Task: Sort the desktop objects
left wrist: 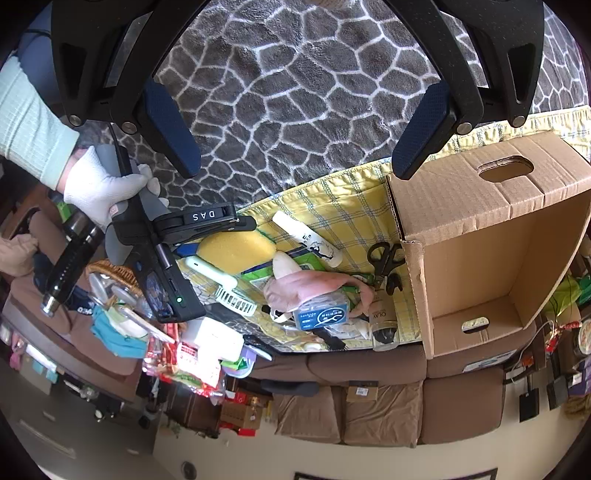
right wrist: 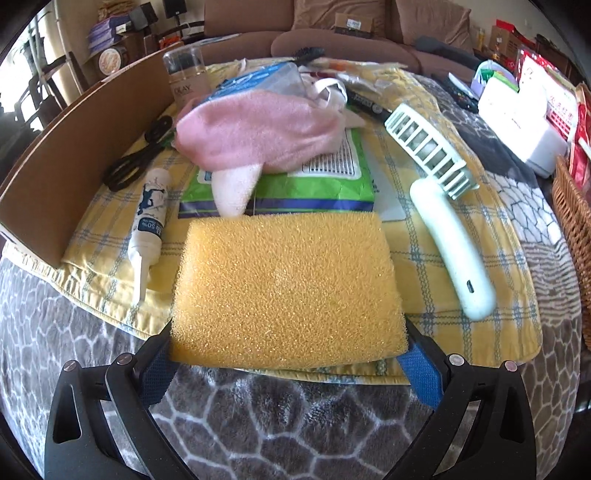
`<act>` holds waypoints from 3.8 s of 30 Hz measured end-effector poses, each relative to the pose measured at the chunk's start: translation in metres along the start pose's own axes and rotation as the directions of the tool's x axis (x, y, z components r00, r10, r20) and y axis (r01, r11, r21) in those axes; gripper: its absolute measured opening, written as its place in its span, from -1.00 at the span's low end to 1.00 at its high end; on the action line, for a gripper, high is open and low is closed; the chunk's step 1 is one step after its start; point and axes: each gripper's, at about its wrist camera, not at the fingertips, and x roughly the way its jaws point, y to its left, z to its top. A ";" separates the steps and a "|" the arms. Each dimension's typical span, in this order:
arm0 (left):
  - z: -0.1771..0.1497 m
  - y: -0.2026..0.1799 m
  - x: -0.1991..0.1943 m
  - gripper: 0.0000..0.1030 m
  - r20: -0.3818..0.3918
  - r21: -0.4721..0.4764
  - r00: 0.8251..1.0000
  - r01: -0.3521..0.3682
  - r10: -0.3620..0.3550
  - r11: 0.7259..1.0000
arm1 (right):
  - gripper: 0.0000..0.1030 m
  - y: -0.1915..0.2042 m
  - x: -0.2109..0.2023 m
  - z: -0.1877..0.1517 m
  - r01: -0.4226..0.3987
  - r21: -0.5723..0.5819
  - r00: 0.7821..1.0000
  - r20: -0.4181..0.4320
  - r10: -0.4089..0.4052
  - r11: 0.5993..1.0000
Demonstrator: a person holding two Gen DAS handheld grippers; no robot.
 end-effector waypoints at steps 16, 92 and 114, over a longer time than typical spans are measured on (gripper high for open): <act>0.044 0.054 -0.037 0.99 0.052 -0.376 0.944 0.320 -0.325 0.870 | 0.93 0.082 -0.136 -0.007 -0.232 -0.175 0.921 0.277 0.273 0.957; 0.185 0.385 0.037 0.31 -0.094 -0.511 0.980 0.102 -0.174 0.853 | 1.00 0.247 0.094 0.302 -0.328 0.218 0.944 0.036 0.329 0.919; 0.157 0.247 0.206 -0.72 -0.508 0.490 0.696 -0.251 0.507 0.835 | 0.99 0.168 -0.092 0.226 -0.391 -0.079 0.900 0.178 0.399 0.917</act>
